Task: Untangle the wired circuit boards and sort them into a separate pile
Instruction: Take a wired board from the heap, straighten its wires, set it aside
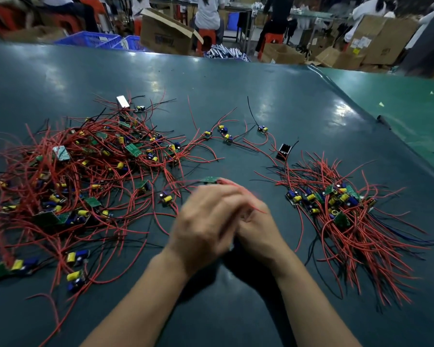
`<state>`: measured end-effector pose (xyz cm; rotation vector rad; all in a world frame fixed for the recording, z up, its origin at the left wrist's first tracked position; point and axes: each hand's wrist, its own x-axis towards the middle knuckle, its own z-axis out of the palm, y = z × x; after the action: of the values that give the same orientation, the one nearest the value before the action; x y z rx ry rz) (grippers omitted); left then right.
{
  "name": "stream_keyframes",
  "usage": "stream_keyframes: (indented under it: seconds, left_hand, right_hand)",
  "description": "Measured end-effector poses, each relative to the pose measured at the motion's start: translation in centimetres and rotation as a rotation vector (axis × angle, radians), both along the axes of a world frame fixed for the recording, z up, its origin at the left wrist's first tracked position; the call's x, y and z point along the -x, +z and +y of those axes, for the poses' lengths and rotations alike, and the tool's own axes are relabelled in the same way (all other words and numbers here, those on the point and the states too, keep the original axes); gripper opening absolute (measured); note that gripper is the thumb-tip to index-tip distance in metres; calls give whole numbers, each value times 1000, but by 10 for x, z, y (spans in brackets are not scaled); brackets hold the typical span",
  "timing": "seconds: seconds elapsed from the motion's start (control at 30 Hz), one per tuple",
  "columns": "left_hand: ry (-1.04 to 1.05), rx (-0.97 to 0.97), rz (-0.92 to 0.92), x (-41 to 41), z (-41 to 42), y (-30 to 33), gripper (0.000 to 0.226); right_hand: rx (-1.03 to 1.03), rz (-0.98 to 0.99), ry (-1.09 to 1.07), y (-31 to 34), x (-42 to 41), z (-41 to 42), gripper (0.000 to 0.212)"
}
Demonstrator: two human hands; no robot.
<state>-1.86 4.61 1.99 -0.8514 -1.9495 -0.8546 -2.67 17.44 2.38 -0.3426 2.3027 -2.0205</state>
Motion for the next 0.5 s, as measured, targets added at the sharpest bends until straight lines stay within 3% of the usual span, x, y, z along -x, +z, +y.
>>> stream_keyframes:
  seconds: [0.07, 0.17, 0.27, 0.33, 0.43, 0.5]
  left_hand:
    - [-101, 80, -24, -2, 14, -3, 16]
    - [-112, 50, -38, -3, 20, -2, 15]
    - [-97, -73, -47, -6, 16, 0, 11]
    - [-102, -93, -86, -9, 15, -4, 24]
    - [13, -10, -334, -11, 20, -12, 36]
    - [82, -123, -577, -5, 20, -12, 34]
  right_hand:
    - [168, -68, -16, 6, 1, 2, 39]
    - [362, -238, -87, -2, 2, 5, 34]
    - [499, -198, -246, 2, 1, 1, 23]
    - [682, -244, -326, 6, 6, 2, 14]
    - [916, -320, -262, 8, 10, 8, 16]
    - [952, -326, -210, 7, 10, 11, 25]
